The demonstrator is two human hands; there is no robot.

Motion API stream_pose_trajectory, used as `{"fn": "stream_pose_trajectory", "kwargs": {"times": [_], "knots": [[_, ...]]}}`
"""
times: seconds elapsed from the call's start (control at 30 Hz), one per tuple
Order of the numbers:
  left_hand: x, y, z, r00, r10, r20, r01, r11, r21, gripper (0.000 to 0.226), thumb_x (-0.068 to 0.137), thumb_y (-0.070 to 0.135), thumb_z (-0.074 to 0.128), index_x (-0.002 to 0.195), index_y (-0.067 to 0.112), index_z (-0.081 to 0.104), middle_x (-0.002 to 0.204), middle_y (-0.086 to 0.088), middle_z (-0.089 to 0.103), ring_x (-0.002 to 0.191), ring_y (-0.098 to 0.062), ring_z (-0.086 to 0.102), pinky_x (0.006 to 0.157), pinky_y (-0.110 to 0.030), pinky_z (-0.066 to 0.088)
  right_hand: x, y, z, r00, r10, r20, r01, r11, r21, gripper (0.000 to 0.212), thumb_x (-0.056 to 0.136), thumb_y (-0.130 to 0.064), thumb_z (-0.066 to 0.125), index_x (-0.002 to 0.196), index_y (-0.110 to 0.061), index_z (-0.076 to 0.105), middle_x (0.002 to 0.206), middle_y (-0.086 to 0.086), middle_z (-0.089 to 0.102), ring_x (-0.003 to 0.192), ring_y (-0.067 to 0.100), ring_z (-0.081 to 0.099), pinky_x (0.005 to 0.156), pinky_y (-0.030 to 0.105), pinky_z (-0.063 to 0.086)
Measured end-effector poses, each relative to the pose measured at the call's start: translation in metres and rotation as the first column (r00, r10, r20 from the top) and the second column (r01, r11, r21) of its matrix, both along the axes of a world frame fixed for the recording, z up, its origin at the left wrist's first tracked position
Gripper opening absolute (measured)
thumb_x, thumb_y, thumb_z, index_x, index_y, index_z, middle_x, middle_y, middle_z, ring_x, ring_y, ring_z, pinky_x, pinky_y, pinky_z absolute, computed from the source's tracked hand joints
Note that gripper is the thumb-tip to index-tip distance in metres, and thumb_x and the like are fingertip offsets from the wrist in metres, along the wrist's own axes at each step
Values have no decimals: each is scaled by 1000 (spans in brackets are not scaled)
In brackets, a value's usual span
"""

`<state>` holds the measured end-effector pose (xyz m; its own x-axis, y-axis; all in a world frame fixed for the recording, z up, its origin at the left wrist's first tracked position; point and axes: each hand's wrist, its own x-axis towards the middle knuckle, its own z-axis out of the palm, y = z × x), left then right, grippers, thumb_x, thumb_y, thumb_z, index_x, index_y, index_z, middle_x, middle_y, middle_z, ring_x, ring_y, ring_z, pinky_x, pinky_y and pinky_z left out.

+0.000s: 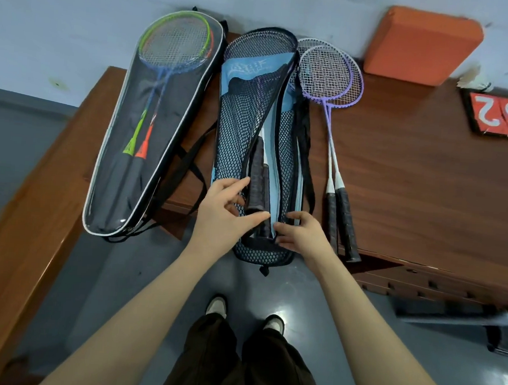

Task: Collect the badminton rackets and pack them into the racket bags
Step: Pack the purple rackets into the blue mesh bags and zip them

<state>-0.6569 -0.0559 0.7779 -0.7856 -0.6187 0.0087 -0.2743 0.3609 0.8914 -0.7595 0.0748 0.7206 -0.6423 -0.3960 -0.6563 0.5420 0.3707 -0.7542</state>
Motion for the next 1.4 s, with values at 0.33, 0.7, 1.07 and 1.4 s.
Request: {"fn": "stream_pose_trajectory", "kwargs": {"times": [0.33, 0.7, 1.07, 1.4], "knots": [[-2, -4, -4, 996, -89, 30, 87, 995, 48, 68, 69, 26, 80, 128, 35, 47, 111, 1, 44, 71, 1, 46, 70, -6, 40, 2, 17, 18, 995, -34, -99, -15, 889, -457, 20, 88, 2, 55, 100, -11, 65, 67, 0, 51, 59, 11, 47, 58, 23, 42], [-21, 26, -1, 984, -180, -15, 180, 984, -13, 67, 74, 16, 76, 133, 22, 46, 95, 5, 44, 71, -5, 49, 71, -9, 42, 6, 28, 40, 974, -83, -212, 19, 958, -287, 19, 82, -29, 70, 94, -16, 70, 77, -5, 67, 76, 14, 59, 73, 35, 47], [-8, 42, -22, 986, -140, 86, 142, 990, -17, 57, 75, 27, 74, 125, 23, 47, 108, 8, 44, 90, -2, 46, 75, -12, 38, -2, 29, 45, 964, -76, -254, 18, 974, -224, 22, 76, -9, 74, 97, -15, 69, 81, -1, 66, 79, 16, 61, 69, 30, 48], [-10, 46, -22, 987, -157, 21, 158, 982, -101, 14, 75, 8, 73, 82, 13, 62, 80, 13, 52, 71, 0, 56, 67, -8, 44, -5, 25, 52, 942, -8, -334, -23, 996, -88, 39, 70, -22, 81, 103, -15, 60, 87, 0, 57, 80, 14, 55, 72, 24, 48]]}}
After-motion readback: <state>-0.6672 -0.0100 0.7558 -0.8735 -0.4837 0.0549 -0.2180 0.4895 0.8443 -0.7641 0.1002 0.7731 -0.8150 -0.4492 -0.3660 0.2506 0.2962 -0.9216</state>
